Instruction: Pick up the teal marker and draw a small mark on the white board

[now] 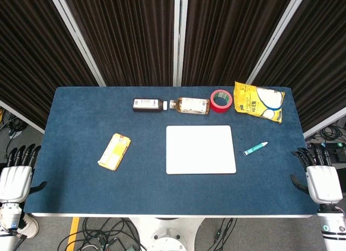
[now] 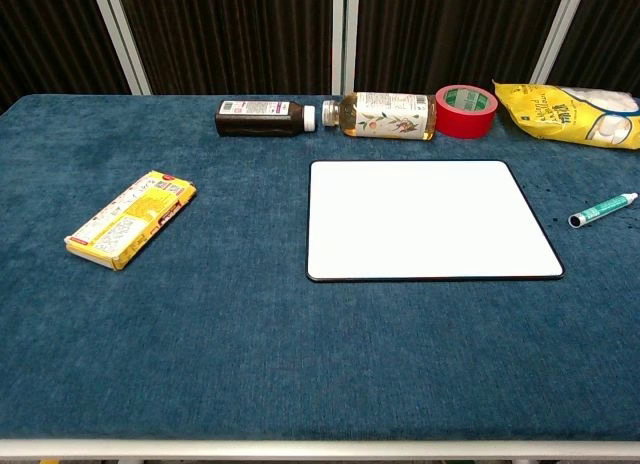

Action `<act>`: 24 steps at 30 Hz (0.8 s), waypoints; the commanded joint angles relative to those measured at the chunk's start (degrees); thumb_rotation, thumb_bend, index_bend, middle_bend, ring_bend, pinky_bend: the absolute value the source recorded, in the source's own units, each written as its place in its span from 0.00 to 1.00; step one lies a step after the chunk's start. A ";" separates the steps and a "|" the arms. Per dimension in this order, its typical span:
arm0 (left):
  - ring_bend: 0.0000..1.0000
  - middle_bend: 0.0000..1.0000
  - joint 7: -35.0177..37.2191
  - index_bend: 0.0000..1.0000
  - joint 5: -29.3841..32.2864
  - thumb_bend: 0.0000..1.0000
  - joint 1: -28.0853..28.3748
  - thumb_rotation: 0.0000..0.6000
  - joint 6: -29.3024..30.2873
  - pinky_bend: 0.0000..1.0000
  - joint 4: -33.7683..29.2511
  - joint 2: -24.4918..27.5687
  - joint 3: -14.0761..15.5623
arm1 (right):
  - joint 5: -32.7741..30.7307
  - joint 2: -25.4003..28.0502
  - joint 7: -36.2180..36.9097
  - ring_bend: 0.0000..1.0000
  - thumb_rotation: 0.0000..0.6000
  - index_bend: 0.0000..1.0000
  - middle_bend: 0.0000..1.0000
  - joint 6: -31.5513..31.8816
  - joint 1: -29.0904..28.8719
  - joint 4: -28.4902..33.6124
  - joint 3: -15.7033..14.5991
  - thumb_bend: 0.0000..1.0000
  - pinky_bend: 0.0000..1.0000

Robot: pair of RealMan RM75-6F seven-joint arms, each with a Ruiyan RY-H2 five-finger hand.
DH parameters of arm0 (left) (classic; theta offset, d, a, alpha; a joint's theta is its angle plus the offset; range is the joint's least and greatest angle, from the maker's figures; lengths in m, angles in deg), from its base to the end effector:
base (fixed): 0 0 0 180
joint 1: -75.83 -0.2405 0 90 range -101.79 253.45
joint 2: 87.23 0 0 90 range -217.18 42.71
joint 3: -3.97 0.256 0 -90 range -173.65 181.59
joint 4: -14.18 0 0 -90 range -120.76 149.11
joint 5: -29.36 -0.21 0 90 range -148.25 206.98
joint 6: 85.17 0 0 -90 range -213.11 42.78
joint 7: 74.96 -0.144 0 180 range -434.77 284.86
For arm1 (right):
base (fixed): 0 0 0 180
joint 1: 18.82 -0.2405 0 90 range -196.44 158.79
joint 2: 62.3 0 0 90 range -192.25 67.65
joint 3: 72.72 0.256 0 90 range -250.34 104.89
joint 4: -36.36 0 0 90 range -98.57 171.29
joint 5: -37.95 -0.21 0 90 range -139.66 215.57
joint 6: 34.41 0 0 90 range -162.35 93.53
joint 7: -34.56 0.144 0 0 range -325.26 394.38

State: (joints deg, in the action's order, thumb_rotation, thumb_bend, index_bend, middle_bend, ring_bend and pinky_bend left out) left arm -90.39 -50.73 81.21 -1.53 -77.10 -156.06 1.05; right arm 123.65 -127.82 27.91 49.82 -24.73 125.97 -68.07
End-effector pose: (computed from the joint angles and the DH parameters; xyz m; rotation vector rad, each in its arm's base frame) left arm -0.3203 0.1832 0.1358 -1.3929 -0.8123 -0.6878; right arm -0.3137 -0.1939 0.1587 1.4193 -0.7767 0.8253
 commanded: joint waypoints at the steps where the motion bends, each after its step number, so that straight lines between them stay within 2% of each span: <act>1: 0.00 0.06 -0.35 0.08 0.05 0.00 0.13 1.00 -0.03 0.01 0.02 -0.19 -0.11 | -0.19 0.38 0.12 0.05 1.00 0.25 0.22 -0.39 -0.21 0.55 -0.04 0.16 0.05; 8: 0.00 0.06 -0.35 0.08 -0.01 0.00 -0.15 1.00 0.23 0.01 -0.09 -0.17 0.07 | 0.22 0.17 0.76 0.07 1.00 0.21 0.24 -0.92 -1.01 -0.31 0.24 0.16 0.05; 13: 0.00 0.06 -0.15 0.08 0.01 0.00 0.04 1.00 -0.09 0.01 -0.34 -0.12 0.00 | -0.33 -0.52 -0.17 0.07 1.00 0.21 0.25 -6.67 -4.91 -3.49 1.01 0.16 0.06; 19: 0.00 0.06 0.07 0.08 -0.21 0.00 -0.43 1.00 0.36 0.01 -0.74 0.08 0.34 | -0.66 -5.36 -2.84 0.08 1.00 0.24 0.28 -18.20 -13.11 -13.88 1.52 0.16 0.07; 24: 0.00 0.06 0.20 0.08 0.36 0.00 -0.90 1.00 0.42 0.01 -1.10 0.24 0.52 | 0.12 -11.19 -2.79 0.08 1.00 0.30 0.30 -24.25 -18.01 -22.90 0.88 0.16 0.07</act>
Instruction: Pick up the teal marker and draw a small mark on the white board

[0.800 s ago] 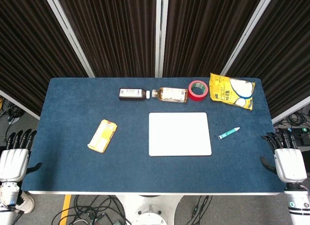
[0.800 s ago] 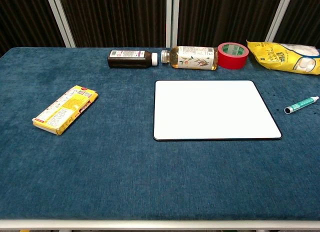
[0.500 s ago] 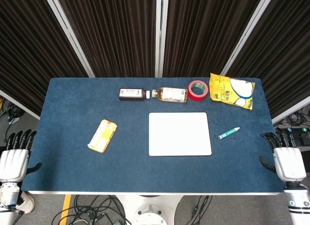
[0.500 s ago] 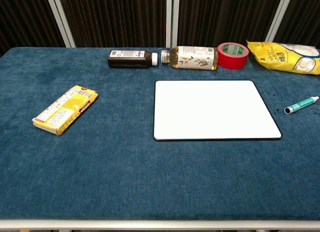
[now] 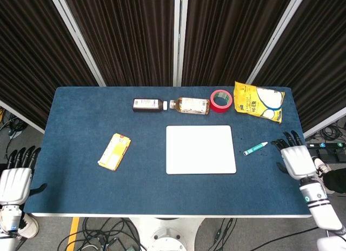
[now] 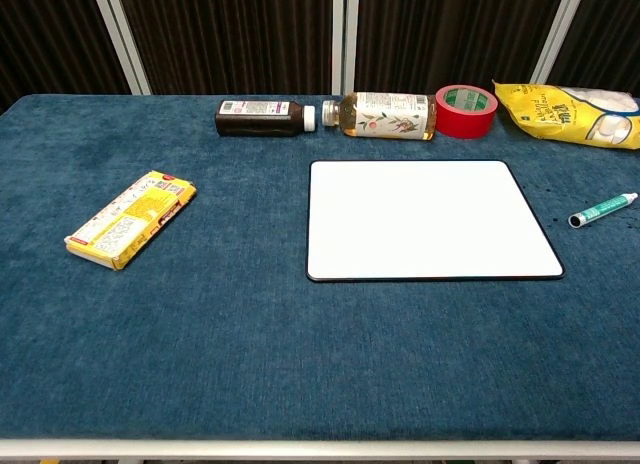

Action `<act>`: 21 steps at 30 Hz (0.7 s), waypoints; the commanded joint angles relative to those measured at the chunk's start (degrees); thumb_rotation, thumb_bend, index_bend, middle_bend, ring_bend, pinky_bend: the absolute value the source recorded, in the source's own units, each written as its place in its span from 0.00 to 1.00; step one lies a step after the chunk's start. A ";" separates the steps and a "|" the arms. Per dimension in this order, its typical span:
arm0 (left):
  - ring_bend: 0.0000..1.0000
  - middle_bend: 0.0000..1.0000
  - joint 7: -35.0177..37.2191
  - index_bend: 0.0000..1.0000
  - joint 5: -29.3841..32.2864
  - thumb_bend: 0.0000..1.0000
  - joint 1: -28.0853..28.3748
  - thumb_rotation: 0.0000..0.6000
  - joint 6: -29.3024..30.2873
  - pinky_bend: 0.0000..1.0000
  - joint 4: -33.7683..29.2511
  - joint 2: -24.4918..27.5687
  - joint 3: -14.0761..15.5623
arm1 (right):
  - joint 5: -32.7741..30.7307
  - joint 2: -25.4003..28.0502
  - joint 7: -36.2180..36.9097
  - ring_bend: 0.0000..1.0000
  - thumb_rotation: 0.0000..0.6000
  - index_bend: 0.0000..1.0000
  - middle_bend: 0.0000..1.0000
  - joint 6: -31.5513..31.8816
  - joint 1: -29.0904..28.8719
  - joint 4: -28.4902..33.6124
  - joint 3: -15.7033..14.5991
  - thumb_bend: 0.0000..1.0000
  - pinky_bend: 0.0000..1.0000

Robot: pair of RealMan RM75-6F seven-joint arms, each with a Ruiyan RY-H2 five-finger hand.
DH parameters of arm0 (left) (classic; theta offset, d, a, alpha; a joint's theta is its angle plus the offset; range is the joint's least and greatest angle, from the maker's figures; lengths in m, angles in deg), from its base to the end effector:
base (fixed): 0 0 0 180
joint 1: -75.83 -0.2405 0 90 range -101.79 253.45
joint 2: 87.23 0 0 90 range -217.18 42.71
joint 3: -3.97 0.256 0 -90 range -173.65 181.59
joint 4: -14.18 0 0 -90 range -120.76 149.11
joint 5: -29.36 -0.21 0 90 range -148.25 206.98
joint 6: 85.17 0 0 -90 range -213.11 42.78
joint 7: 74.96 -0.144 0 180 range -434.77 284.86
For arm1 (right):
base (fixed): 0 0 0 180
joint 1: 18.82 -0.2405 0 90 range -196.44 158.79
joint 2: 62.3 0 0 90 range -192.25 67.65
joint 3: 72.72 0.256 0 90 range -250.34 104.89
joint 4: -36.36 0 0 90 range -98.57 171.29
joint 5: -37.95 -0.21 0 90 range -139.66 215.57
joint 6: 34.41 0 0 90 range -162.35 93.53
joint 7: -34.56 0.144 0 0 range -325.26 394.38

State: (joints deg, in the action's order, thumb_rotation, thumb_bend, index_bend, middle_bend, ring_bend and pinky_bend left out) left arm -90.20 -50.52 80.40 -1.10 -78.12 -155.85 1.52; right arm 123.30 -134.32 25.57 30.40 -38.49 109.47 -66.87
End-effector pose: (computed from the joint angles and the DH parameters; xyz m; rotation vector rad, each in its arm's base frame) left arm -0.3204 0.1766 0.1353 -1.3808 -0.8366 -0.6864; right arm -0.3270 -0.2819 0.1168 1.7076 -0.6662 0.6125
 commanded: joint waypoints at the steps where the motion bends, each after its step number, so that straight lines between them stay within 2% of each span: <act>1: 0.00 0.06 0.01 0.08 0.21 0.00 -0.12 1.00 -0.04 0.01 -0.15 0.05 0.06 | 0.65 -5.81 -0.10 0.08 1.00 0.31 0.30 -5.59 -4.96 -8.04 -0.48 0.16 0.07; 9: 0.00 0.06 0.35 0.09 0.82 0.00 -0.28 1.00 -0.39 0.01 -0.32 0.06 0.02 | 4.02 -14.66 2.56 0.12 1.00 0.42 0.36 -6.51 -8.39 -20.57 -2.91 0.16 0.08; 14: 0.00 0.06 0.82 0.10 0.98 0.00 -0.38 1.00 -0.47 0.01 0.11 -0.15 -0.01 | 5.13 -18.37 3.58 0.12 1.00 0.44 0.37 -6.12 -9.64 -26.69 -3.79 0.16 0.09; 21: 0.00 0.06 1.35 0.10 1.04 0.00 -0.29 1.00 -0.79 0.01 0.65 -0.48 -0.06 | 6.09 -22.29 6.38 0.15 1.00 0.44 0.40 -5.65 -10.78 -33.28 -4.90 0.21 0.09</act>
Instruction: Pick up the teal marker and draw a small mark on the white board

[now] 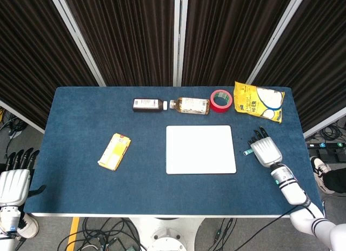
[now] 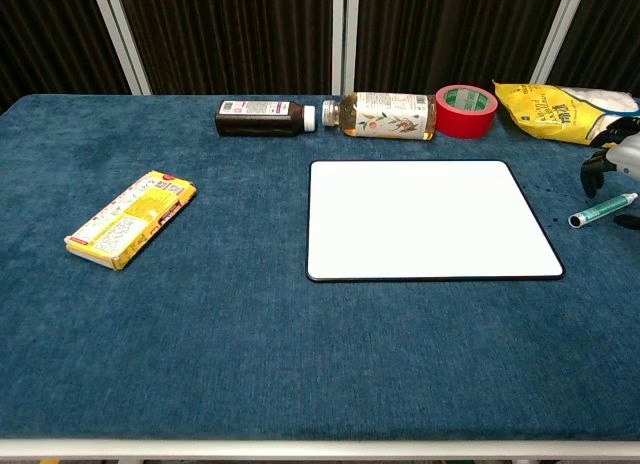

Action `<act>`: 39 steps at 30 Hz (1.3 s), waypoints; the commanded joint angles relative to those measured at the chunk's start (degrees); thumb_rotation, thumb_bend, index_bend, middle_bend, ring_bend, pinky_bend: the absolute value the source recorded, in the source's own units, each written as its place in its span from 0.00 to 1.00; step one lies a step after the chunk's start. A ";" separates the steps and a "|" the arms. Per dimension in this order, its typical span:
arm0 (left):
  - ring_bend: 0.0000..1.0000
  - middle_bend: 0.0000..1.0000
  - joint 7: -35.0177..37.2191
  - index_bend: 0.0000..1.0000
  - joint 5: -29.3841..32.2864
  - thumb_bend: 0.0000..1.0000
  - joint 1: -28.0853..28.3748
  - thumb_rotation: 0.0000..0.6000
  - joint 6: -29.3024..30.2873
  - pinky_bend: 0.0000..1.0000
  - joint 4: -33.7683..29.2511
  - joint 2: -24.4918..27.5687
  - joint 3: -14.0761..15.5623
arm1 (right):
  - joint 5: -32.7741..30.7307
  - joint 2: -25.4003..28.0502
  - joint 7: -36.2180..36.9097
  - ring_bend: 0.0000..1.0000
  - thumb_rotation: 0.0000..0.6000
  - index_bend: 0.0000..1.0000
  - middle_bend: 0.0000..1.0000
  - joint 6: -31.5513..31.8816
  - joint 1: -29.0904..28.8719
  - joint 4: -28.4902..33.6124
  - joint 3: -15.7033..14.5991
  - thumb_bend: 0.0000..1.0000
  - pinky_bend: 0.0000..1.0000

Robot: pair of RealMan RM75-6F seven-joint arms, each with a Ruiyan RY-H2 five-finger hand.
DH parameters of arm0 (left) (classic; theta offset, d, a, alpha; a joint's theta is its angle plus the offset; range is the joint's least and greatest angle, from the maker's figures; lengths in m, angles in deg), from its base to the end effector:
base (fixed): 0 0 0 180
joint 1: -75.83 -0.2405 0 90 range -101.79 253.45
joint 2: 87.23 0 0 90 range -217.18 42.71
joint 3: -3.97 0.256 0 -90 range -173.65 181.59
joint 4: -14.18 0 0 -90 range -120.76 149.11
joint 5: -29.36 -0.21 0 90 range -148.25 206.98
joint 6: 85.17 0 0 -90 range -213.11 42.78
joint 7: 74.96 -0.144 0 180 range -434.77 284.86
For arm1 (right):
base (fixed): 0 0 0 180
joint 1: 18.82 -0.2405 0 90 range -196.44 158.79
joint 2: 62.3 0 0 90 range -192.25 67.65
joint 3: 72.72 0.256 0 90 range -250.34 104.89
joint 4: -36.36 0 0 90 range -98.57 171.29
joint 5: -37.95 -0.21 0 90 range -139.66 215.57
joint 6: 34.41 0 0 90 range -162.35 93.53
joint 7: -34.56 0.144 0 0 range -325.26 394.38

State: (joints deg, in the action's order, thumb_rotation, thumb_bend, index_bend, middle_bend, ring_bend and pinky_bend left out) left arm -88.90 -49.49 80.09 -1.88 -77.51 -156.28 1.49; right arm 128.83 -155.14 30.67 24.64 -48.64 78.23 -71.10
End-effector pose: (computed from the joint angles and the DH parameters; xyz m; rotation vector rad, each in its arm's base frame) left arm -0.3257 0.1747 0.1329 -1.3648 -0.8728 -0.6807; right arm -0.3319 -0.3387 0.0302 1.8953 -0.4976 0.5141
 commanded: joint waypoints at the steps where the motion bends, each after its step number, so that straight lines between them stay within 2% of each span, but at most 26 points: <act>1: 0.00 0.06 0.10 0.10 0.03 0.00 0.01 1.00 -0.05 0.01 0.08 -0.07 -0.03 | 0.66 -1.86 1.60 0.15 1.00 0.45 0.40 0.11 -0.73 -2.74 -0.84 0.22 0.09; 11: 0.00 0.06 0.85 0.10 0.12 0.00 -0.20 1.00 -0.18 0.01 0.37 -0.14 0.09 | 1.02 -3.63 4.33 0.16 1.00 0.45 0.41 0.17 -1.26 -6.03 -2.11 0.29 0.10; 39: 0.00 0.06 1.42 0.10 0.29 0.00 -0.26 1.00 -0.67 0.01 0.55 -0.21 0.09 | 0.42 -5.42 6.40 0.18 1.00 0.49 0.44 -0.49 -1.36 -9.33 -3.58 0.30 0.11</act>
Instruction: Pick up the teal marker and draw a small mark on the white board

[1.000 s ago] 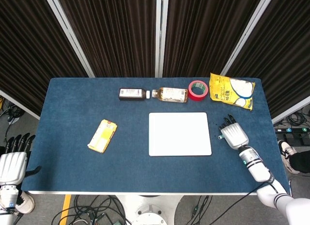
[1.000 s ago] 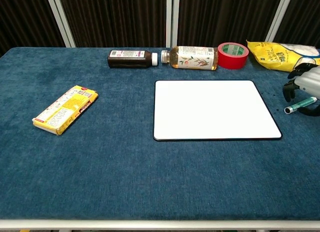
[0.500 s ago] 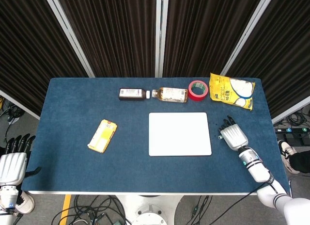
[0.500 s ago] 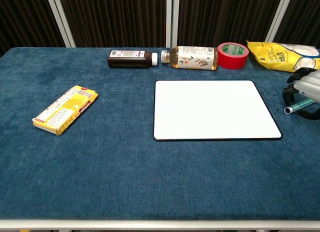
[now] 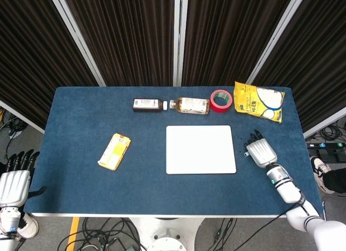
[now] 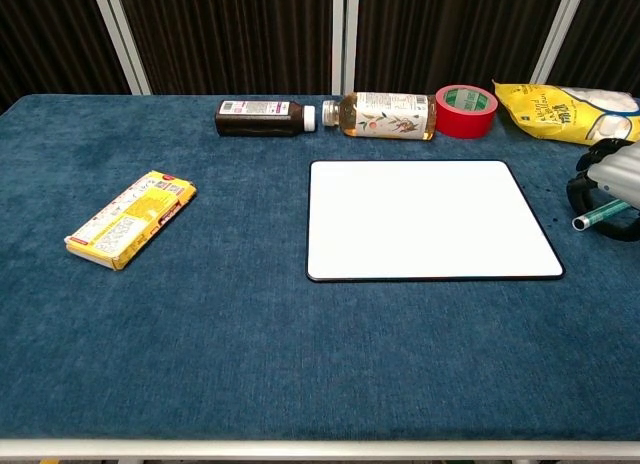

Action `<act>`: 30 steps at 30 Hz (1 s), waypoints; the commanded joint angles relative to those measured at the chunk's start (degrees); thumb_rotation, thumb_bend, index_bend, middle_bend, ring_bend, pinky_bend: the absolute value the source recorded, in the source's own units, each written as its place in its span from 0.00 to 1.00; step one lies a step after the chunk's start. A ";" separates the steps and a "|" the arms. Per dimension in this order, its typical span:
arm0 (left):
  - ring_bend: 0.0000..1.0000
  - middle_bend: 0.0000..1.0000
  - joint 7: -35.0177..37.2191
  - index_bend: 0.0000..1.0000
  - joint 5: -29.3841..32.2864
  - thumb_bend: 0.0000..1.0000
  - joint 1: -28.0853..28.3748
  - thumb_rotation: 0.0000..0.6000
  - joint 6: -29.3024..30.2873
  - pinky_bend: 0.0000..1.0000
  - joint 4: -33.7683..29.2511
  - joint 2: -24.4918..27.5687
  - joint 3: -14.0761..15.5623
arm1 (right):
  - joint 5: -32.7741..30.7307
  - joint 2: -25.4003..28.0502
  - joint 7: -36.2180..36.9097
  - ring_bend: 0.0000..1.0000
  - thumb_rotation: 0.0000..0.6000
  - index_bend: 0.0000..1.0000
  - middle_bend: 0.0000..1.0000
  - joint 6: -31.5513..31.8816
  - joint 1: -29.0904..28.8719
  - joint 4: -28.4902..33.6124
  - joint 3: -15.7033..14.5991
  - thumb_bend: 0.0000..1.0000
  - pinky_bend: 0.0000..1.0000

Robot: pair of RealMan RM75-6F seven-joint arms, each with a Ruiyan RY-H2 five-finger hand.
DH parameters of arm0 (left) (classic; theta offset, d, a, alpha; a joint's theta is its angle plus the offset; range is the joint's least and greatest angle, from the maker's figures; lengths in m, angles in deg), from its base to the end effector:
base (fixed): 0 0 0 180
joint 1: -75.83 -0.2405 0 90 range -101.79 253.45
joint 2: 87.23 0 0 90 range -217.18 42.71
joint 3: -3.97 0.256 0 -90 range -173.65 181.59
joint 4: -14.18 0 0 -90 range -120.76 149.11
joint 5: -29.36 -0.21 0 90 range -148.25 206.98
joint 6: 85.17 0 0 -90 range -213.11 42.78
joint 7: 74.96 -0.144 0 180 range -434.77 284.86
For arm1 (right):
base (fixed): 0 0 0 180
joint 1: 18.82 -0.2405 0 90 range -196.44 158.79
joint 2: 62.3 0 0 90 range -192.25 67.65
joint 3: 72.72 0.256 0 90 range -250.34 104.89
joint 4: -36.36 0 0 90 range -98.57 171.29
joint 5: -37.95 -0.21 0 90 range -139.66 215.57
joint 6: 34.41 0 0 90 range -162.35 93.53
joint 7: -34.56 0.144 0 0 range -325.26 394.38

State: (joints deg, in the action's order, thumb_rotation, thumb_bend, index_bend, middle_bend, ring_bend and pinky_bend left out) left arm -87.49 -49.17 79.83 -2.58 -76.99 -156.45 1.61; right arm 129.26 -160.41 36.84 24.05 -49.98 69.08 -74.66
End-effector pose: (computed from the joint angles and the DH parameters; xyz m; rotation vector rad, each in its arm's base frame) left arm -0.3295 0.1727 0.1311 -1.3589 -0.9017 -0.6811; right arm -0.3389 -0.3420 0.0117 1.9305 -0.5254 0.5023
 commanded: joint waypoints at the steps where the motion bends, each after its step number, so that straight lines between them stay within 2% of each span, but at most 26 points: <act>1: 0.00 0.06 0.04 0.10 -0.06 0.00 -0.01 1.00 0.06 0.01 0.05 -0.06 -0.02 | -0.02 -0.21 0.38 0.19 1.00 0.50 0.44 0.11 -0.03 -0.31 -0.03 0.30 0.12; 8: 0.00 0.06 0.28 0.10 -0.20 0.00 -0.02 1.00 0.18 0.01 0.23 -0.04 -0.09 | 0.38 0.15 1.59 0.26 1.00 0.61 0.50 2.13 -0.45 -0.34 0.18 0.33 0.14; 12: 0.00 0.06 0.36 0.10 -0.43 0.00 -0.01 1.00 0.18 0.01 0.17 0.15 0.00 | 0.34 3.17 6.48 0.30 1.00 0.67 0.55 7.14 -1.01 5.55 2.05 0.34 0.15; 17: 0.00 0.06 0.52 0.10 -1.03 0.00 0.23 1.00 0.05 0.01 -0.05 0.26 0.08 | -1.42 9.30 17.69 0.33 1.00 0.70 0.58 10.49 -2.29 19.93 6.02 0.34 0.18; 22: 0.00 0.06 0.95 0.10 -1.64 0.00 0.29 1.00 0.21 0.01 -0.16 0.47 0.17 | -5.06 12.60 32.01 0.33 1.00 0.72 0.59 7.60 -3.70 31.10 9.56 0.37 0.18; 25: 0.00 0.06 1.20 0.10 -1.84 0.00 0.31 1.00 0.14 0.01 -0.23 0.58 0.27 | -6.92 11.79 39.58 0.34 1.00 0.74 0.60 5.50 -4.52 33.46 10.96 0.42 0.19; 30: 0.00 0.06 1.69 0.10 -2.45 0.00 0.30 1.00 0.26 0.01 -0.05 0.54 0.50 | -10.10 7.57 46.11 0.35 1.00 0.75 0.61 3.19 -5.38 33.38 12.96 0.51 0.19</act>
State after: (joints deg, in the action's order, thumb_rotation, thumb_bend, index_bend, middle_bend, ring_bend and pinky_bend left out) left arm -85.83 -51.60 80.14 -2.35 -77.06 -155.90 2.09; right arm 121.51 -150.96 79.61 29.01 -54.39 100.92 -63.60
